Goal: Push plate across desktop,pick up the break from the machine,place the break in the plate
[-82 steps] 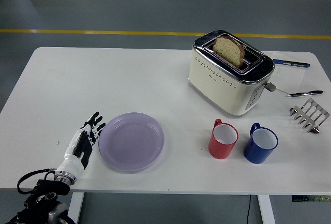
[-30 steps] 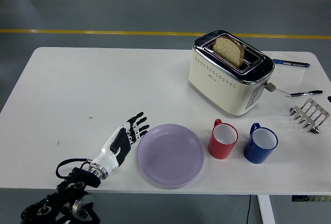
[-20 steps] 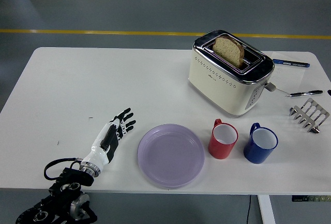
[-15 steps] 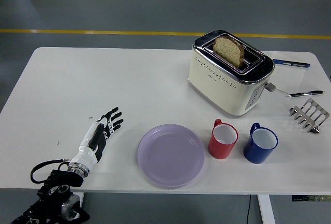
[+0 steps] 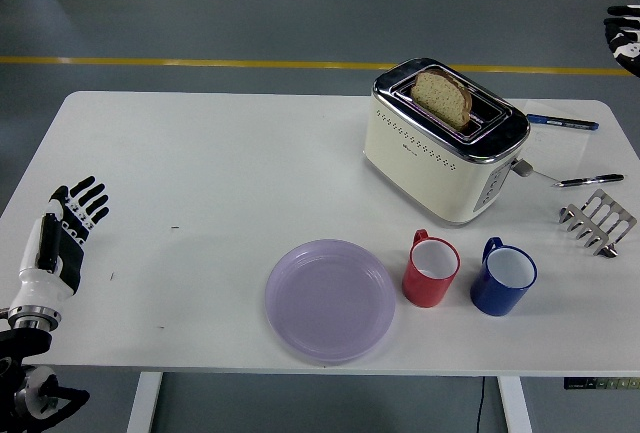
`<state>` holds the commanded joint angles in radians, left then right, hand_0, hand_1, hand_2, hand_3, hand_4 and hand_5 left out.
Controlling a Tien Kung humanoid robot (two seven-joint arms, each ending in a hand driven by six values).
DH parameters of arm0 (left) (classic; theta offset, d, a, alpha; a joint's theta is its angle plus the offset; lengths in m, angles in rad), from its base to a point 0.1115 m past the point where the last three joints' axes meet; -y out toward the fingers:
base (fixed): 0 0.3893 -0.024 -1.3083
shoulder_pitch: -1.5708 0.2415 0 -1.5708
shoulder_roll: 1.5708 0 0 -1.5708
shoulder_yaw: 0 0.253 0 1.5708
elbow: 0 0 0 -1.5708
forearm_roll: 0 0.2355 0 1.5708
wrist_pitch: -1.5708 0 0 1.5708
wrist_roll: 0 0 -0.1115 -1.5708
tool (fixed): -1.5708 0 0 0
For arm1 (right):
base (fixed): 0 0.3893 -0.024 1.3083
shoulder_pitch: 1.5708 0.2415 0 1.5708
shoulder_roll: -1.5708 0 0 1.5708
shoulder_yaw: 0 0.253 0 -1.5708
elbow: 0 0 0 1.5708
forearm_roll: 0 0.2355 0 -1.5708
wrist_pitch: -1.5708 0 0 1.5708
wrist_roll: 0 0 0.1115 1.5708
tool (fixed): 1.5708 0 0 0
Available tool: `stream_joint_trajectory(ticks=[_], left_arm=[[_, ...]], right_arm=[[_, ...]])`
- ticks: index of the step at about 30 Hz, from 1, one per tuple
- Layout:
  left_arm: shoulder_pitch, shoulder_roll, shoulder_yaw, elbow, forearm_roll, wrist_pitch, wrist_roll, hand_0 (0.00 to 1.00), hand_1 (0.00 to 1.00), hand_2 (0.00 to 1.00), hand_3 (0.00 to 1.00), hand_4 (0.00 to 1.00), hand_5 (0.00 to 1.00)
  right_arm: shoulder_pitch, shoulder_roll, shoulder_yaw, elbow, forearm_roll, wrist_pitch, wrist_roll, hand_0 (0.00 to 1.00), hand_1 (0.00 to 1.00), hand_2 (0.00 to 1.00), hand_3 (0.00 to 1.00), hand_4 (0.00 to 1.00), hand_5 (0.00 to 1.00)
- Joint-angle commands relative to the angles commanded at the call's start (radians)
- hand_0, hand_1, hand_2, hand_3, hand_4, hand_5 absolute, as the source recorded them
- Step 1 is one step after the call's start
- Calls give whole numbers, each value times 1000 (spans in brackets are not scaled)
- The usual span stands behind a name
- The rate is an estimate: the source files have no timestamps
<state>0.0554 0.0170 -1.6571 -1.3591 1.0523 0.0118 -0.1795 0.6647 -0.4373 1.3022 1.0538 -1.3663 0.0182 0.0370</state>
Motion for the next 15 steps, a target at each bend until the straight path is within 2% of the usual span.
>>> stream_joint_trajectory(ticks=[2,3,5,8,9,15], left_arm=[[1,-9,-27,-11,-7,-2,0,805,779,777,749,506,998],[0,-11,-43,-15,-11,-2,-1,804,776,775,747,511,998],[0,-9,-58,-17,-19,0,-1,804,776,775,747,511,998],[1,-2,-68,-17,-26,4,-4,804,776,775,747,511,998],[-1,2,-68,-14,-27,5,-4,801,773,773,743,505,998],[-13,4,-53,-7,-26,5,-4,801,773,773,743,505,998]], right_arm=[[62,11,-58,-40,-84,18,-17,820,785,795,811,753,406],[97,21,-92,-67,-129,30,-29,892,851,883,884,809,425],[150,37,-148,-111,-179,47,-44,892,851,883,884,809,425],[231,66,-239,-190,-202,76,-60,892,851,883,884,809,425],[266,85,-278,-227,-214,94,-66,950,897,929,943,862,470],[379,151,-398,-367,-254,109,-82,950,897,929,943,862,470]])
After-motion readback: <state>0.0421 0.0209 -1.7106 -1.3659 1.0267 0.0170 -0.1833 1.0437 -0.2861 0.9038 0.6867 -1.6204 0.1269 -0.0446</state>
